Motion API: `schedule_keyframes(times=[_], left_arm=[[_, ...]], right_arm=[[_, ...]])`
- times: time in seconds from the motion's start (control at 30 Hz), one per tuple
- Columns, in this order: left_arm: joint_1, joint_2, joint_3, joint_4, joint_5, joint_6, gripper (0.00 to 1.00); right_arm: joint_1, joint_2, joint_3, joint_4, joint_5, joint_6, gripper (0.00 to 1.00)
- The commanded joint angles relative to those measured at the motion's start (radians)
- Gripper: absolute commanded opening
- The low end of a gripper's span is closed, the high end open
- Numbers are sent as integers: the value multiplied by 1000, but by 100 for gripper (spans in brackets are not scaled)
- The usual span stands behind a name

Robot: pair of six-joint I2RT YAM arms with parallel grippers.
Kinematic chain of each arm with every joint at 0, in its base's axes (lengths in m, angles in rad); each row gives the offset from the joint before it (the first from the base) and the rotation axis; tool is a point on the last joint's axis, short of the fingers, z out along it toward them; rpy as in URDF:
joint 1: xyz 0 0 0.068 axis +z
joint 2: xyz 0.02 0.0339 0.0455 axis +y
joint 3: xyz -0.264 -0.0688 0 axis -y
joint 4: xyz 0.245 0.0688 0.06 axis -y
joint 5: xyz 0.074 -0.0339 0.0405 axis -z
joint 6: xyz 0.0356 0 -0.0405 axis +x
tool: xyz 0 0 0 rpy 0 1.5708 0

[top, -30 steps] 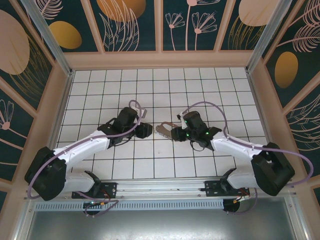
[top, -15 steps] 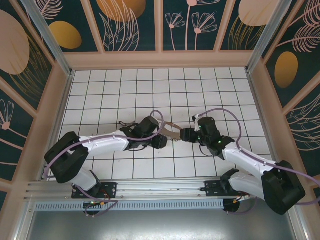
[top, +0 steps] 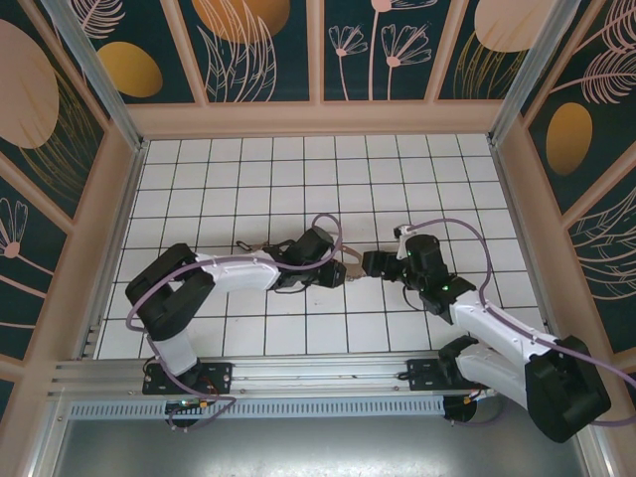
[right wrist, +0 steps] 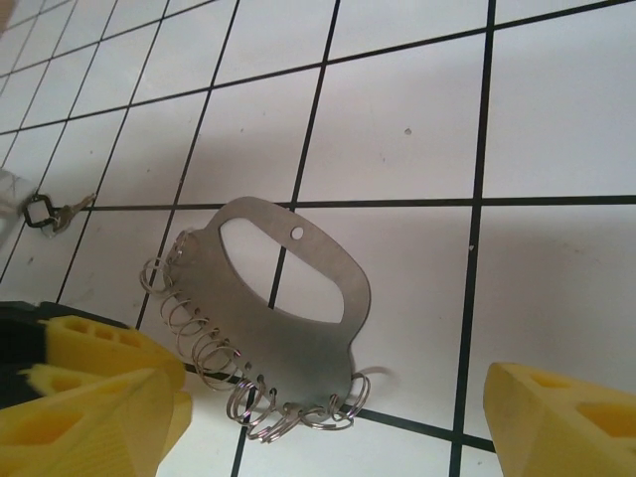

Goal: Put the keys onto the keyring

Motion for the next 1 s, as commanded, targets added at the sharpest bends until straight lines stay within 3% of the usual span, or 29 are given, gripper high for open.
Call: schedule_keyframes(times=[0.0,0.13,0.7,0.97], left_arm=[[-4,34,55,-24,-41,-5,30],[-3,58,80,-63,-82,5,24],[-21,130,135,-127,-131,34,27],[-61,140,172,-219,-248,79,27]], right_arm=[[-18,-36,-25,28,1,-8,82],[-39,-59,-38,28,-10,-15,82],[-78,-52,-47,56,-45,-24,83],[-89,-69,-47,44,-42,-31,83]])
